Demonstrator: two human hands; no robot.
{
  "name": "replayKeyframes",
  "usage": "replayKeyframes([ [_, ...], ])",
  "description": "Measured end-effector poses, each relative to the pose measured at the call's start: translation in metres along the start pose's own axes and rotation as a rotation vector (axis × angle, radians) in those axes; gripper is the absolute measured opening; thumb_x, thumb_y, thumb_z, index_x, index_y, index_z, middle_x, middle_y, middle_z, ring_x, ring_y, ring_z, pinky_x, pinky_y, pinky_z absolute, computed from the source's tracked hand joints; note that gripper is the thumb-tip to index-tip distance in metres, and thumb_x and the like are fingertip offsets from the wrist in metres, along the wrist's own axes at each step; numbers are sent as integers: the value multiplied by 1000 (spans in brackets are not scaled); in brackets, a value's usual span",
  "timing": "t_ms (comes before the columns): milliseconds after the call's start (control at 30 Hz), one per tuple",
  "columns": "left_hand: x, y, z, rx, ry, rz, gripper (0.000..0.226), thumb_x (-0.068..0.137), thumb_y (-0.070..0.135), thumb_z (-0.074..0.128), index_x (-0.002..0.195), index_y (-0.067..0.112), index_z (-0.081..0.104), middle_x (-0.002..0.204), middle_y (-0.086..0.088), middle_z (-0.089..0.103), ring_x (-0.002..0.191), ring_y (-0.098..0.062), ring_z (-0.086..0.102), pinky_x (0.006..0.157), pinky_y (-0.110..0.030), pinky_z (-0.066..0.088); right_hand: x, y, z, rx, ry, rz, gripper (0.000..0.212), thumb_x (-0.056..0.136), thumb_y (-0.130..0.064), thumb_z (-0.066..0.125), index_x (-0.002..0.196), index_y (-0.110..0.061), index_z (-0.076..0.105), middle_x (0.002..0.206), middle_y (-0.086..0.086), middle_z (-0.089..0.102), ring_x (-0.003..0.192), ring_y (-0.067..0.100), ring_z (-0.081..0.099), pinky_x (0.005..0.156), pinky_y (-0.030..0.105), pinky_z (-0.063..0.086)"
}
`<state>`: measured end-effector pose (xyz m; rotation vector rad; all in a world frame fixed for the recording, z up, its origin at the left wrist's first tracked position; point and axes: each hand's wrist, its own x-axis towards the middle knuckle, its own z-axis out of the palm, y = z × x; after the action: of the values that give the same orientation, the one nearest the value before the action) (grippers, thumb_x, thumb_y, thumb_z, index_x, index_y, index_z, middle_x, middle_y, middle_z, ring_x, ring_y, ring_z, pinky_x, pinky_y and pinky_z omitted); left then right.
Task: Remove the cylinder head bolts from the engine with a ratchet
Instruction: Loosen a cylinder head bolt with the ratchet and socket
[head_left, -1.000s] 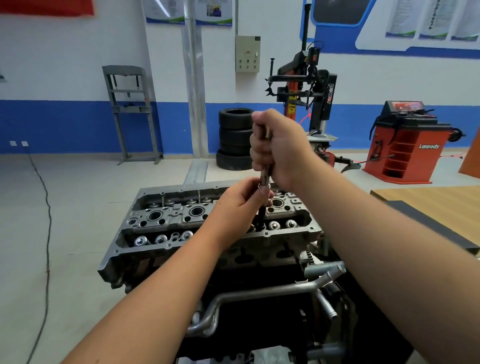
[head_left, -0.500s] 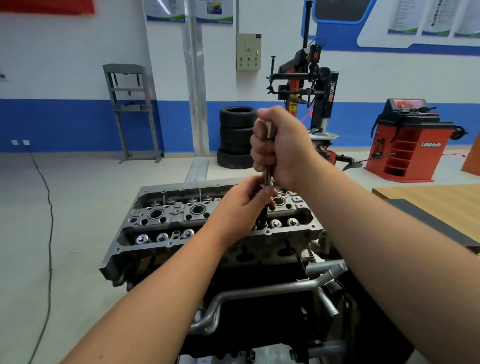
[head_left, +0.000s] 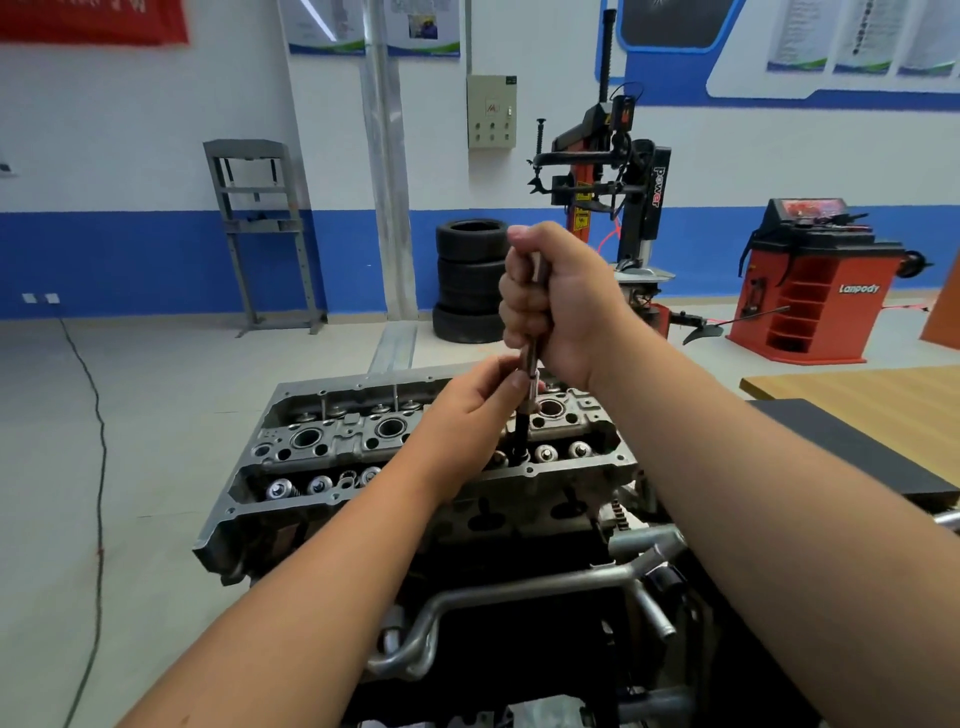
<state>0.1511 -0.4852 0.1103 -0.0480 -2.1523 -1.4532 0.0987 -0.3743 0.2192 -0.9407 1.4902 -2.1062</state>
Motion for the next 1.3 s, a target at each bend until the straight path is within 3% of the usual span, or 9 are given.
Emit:
replayKeyframes([
  [200,-4,8,1,124,46,76,37,96,32,50,67,50,61,62,28,60,57,7,52,53,-10,37,-10,30,37,-214,490,-397,27,102,-32,50,79,-21,58,62,-14,53,52,-4,49,49,11,38],
  [333,-2,1,1,80,93,53,9,97,43,63,91,36,60,80,21,69,68,3,60,59,-13,47,1,12,29,-408,272,-283,32,95,-16,44,63,-19,43,58,0,45,52,15,42,51,31,38],
  [467,-2,-3,-1,76,17,30,9,102,48,57,109,44,60,94,22,72,86,6,66,77,-21,48,4,-4,2,-37,-62,-5,39,95,-26,42,57,-19,39,48,-3,27,46,16,19,49,28,21],
  [700,-5,6,0,185,44,93,51,102,19,51,65,53,60,59,29,57,55,6,50,51,-6,37,-8,28,35,-237,411,-366,33,103,-30,45,74,-19,56,50,-15,50,50,1,45,50,22,41],
  [867,-2,2,4,95,124,38,14,95,44,69,95,32,62,87,5,70,75,-11,65,68,-26,51,3,1,16,-96,43,-50,39,96,-24,42,58,-18,41,48,-3,31,45,15,23,48,28,22],
  [967,-3,-2,1,82,43,33,8,98,46,61,103,52,61,95,15,72,91,-3,70,78,-26,51,2,-5,4,-48,-98,32,41,96,-28,42,56,-19,37,49,-3,24,49,16,16,54,33,15],
  [1067,-5,2,0,134,21,67,13,105,42,51,108,47,62,94,26,71,86,8,67,73,-14,47,-4,6,13,-37,92,-91,36,99,-27,46,64,-17,46,51,-3,33,48,15,25,53,33,21],
  [1167,-4,6,0,228,53,105,27,103,23,53,80,38,56,71,31,64,63,10,56,56,-7,40,-11,27,32,-234,374,-337,37,104,-36,45,74,-16,54,53,-11,48,52,6,43,53,24,38],
  [1300,-3,4,1,259,88,109,31,97,13,58,73,30,49,63,29,60,57,8,50,50,-9,37,-5,25,38,-192,369,-315,36,100,-29,43,67,-17,49,44,-12,41,42,3,37,44,20,35],
])
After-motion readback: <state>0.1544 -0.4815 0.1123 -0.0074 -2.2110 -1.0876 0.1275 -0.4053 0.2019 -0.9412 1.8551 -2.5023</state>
